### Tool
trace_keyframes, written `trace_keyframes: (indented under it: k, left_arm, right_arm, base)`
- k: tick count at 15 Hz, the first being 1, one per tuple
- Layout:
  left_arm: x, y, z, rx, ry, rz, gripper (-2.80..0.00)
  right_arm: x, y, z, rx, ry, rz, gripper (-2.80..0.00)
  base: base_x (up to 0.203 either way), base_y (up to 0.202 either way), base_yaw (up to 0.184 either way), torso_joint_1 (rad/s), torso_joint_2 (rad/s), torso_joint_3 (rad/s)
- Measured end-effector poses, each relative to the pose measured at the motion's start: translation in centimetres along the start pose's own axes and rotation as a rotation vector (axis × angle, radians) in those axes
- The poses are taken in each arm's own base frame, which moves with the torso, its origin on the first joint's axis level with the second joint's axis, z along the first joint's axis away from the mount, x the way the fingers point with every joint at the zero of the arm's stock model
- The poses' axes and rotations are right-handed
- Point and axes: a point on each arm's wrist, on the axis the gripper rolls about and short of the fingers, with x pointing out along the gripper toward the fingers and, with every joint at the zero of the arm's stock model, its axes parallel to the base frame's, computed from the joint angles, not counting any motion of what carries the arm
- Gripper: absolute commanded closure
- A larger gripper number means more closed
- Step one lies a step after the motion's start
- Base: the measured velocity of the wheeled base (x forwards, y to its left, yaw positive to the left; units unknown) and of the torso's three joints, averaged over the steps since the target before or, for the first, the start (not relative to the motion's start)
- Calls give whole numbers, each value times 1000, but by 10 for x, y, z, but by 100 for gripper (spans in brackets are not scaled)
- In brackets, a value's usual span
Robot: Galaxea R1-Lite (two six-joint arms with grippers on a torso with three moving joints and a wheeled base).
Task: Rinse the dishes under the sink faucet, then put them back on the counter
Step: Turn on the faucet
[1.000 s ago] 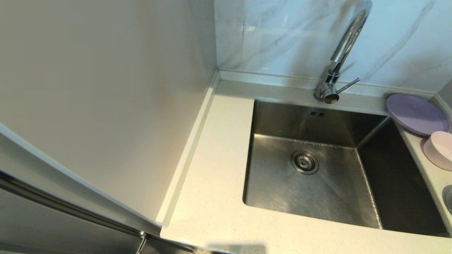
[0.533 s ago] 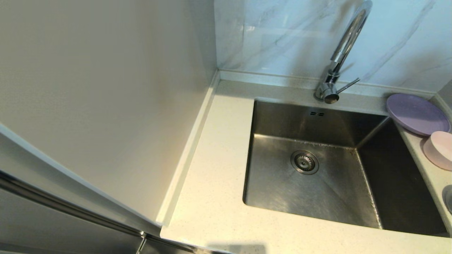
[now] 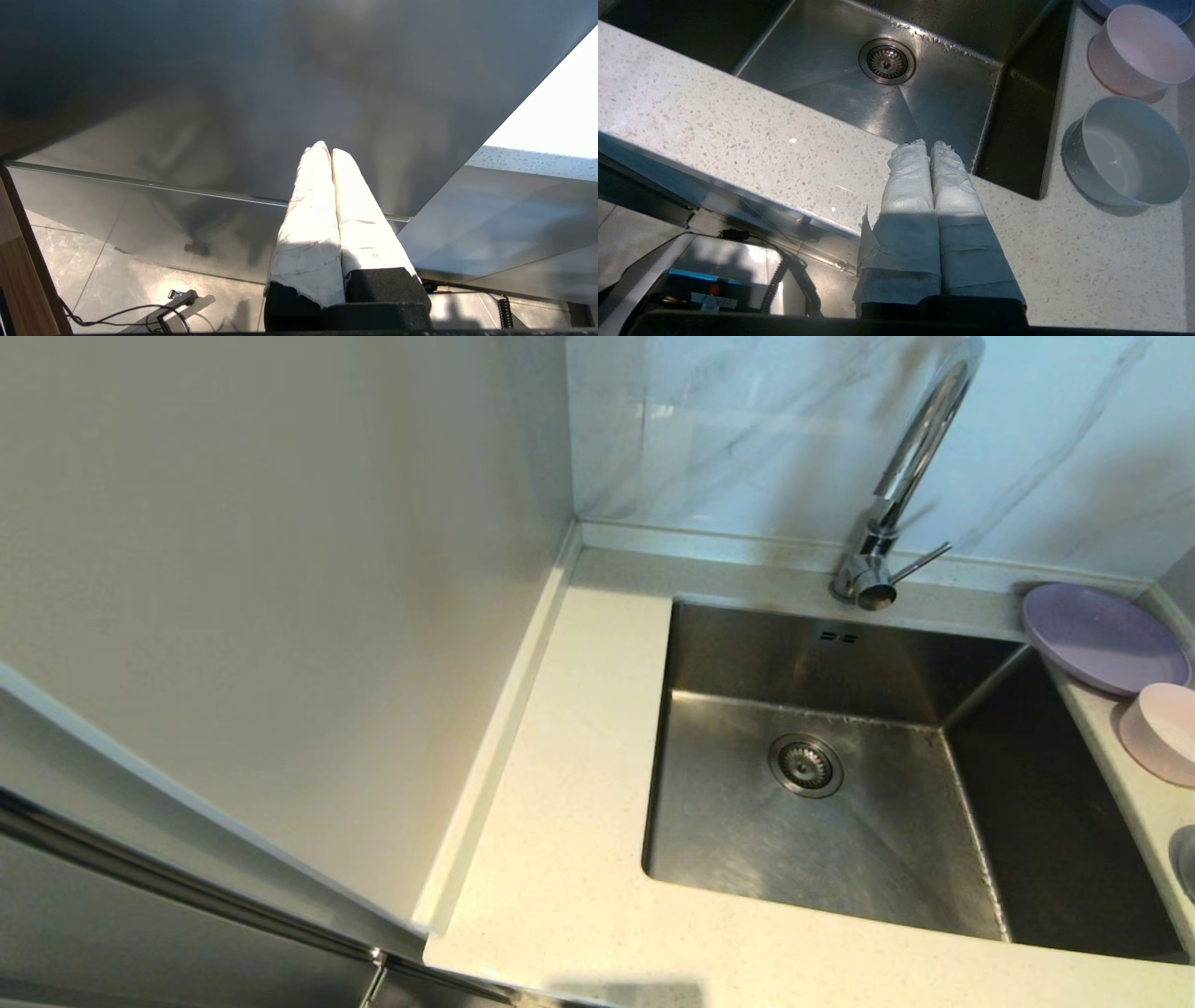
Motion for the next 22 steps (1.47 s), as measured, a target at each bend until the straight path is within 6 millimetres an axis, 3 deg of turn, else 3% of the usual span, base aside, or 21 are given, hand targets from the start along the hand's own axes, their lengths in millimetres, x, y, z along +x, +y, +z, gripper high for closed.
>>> trace_keyframes:
  k: [7,13,22]
  left_arm:
    - [0,0,0,0,0,0,0]
    - [0,0,0,0,0,0,0]
    - [0,0,0,0,0,0,0]
  right_arm:
    - [3,-14,76,-31,33,23,0]
    - [23,-27,152,-15,103,43,0]
    - [90,-43,244,41,105,-18,0]
  base:
    - [0,0,0,0,0,0]
    - [0,0,0,0,0,0]
    - [0,0,0,0,0,0]
